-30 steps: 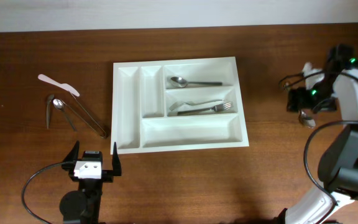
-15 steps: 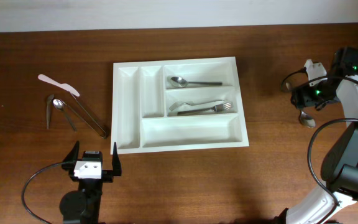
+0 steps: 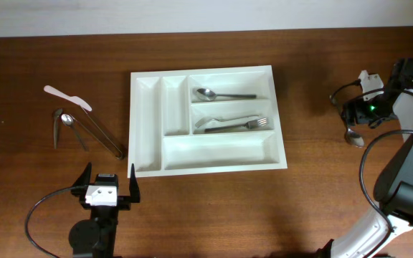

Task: Pack container
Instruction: 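Lower the right gripper and grasp the silver spoon by its handle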

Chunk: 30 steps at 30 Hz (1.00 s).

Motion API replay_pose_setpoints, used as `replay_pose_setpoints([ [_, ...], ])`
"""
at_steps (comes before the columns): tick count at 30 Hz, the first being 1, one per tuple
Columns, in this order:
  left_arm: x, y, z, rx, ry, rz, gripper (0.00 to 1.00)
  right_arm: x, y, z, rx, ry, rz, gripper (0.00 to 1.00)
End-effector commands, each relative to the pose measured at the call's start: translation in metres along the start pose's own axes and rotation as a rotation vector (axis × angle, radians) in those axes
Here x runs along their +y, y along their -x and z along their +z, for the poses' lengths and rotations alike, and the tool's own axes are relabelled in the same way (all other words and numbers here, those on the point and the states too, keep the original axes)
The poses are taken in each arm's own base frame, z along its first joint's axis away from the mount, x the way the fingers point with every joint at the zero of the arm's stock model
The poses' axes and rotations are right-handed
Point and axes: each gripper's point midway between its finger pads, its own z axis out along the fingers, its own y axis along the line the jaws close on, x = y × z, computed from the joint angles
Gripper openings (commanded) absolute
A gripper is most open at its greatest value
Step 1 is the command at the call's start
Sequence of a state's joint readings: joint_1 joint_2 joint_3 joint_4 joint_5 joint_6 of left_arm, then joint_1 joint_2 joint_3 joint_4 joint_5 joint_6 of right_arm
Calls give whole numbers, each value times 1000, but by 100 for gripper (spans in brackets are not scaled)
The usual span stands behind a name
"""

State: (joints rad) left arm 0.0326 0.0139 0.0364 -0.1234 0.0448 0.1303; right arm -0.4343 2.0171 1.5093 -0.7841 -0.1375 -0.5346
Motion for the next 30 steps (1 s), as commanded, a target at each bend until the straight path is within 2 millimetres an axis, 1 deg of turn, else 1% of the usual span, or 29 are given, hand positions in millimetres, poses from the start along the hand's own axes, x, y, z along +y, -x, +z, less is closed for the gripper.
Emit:
replay_pose_setpoints([
  [1, 0, -1, 0, -2, 3, -12, 99, 6, -7, 17, 24, 50, 13, 90],
  [4, 0, -1, 0, -2, 3, -12, 99, 8, -12, 26, 43, 65, 34, 90],
  [10, 0, -1, 0, -2, 3, -12, 99, 10, -17, 37, 65, 81, 66, 81],
  [16, 0, -1, 0, -2, 3, -12, 99, 13, -28, 54, 108, 102, 104, 75],
  [20, 0, -1, 0, -2, 3, -12, 99, 15, -33, 61, 128, 110, 139, 69],
  [23, 0, -1, 0, -2, 3, -12, 99, 18, -36, 66, 143, 125, 170, 60],
  [27, 0, -1, 0, -2, 3, -12, 99, 24, -42, 72, 167, 151, 199, 52],
  [30, 0, -1, 0, -2, 3, -12, 99, 26, -44, 73, 174, 161, 221, 47],
])
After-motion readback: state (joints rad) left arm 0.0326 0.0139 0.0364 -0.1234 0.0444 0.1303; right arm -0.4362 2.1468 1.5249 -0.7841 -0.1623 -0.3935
